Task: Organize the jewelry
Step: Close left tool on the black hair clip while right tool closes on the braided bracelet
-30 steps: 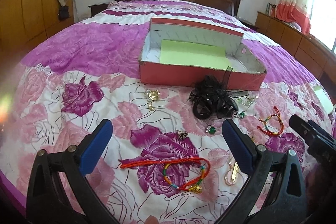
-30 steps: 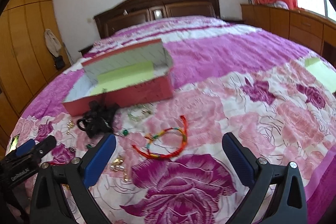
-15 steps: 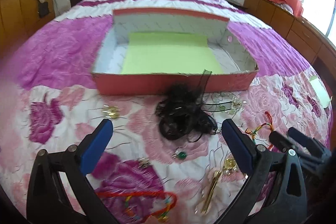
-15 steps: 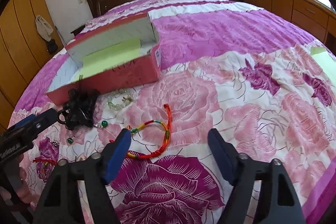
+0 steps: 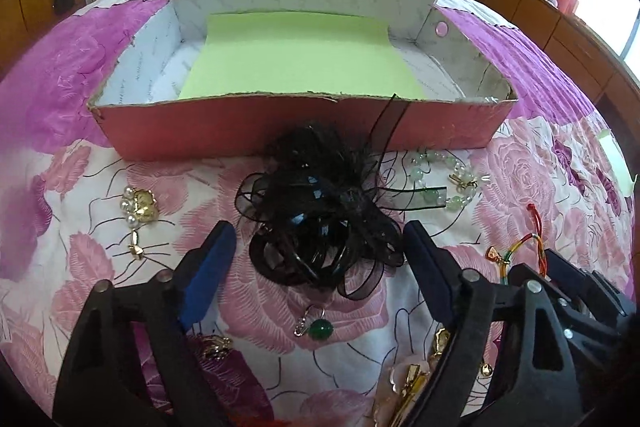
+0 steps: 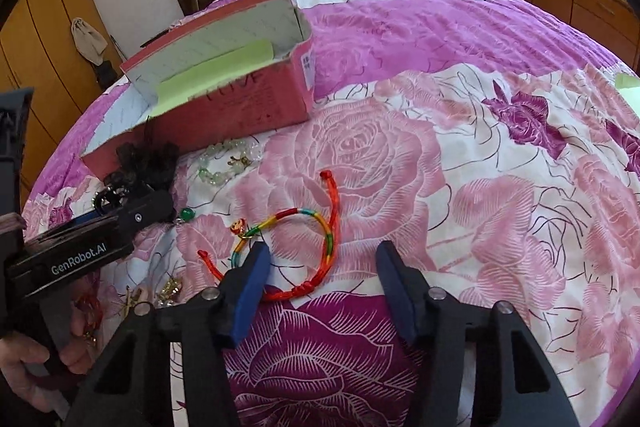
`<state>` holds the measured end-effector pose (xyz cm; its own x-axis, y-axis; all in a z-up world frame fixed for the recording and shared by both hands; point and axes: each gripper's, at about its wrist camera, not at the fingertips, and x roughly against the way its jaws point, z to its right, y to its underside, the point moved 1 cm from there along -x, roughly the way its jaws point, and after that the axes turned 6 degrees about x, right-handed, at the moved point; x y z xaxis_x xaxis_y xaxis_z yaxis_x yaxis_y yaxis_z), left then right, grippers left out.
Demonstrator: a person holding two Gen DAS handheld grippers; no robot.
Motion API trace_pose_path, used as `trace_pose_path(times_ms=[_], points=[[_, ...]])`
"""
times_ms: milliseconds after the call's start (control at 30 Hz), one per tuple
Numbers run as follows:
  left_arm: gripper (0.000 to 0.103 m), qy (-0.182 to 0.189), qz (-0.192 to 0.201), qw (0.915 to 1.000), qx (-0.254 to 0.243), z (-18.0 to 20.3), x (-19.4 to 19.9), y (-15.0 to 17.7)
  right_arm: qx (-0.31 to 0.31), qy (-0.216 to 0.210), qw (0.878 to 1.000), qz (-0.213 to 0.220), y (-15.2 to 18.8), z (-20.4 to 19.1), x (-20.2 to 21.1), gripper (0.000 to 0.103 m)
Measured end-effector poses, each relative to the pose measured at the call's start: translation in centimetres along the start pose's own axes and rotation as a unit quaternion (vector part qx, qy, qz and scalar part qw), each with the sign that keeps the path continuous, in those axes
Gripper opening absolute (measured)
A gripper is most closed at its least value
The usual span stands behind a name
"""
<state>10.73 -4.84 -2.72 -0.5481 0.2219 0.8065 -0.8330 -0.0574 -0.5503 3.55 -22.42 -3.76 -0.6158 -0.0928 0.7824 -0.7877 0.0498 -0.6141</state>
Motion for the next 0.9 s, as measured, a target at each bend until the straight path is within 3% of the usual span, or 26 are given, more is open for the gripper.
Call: trace_pose_path(times_ms=[167, 333, 400, 667, 733, 900], points=[[0.069, 0.008, 0.002, 1.0000, -0.004, 0.1, 0.1, 0.0, -0.002, -0.007, 1.000, 0.007, 0.2, 0.0, -0.1, 0.044], [0.067, 0.011, 0.010, 0.9998, -0.008, 0.4, 0.0, -0.3, -0.016, -0.021, 0.999, 0.018, 0.3, 0.5, 0.1, 0.015], [0.067, 0.014, 0.014, 0.9998, -0.006, 0.4, 0.3, -0.3, -0.022, -0.028, 0.999, 0.023, 0.3, 0.7, 0.3, 0.011], [0.066, 0.024, 0.039, 0.9989, -0.006, 0.1, 3.0, 0.4, -0.013, -0.049, 0.997, 0.054, 0.5, 0.4, 1.8, 0.006], [0.035, 0.028, 0.046, 0.9985, -0.008, 0.2, 3.7, 0.3, -0.007, -0.052, 0.996, 0.065, 0.6, 0.2, 2.5, 0.006], [0.034, 0.035, 0.040, 0.9986, -0.002, -0.1, 4.3, 0.4, 0.012, -0.057, 0.995, 0.087, 0.5, -0.7, 3.6, 0.006]])
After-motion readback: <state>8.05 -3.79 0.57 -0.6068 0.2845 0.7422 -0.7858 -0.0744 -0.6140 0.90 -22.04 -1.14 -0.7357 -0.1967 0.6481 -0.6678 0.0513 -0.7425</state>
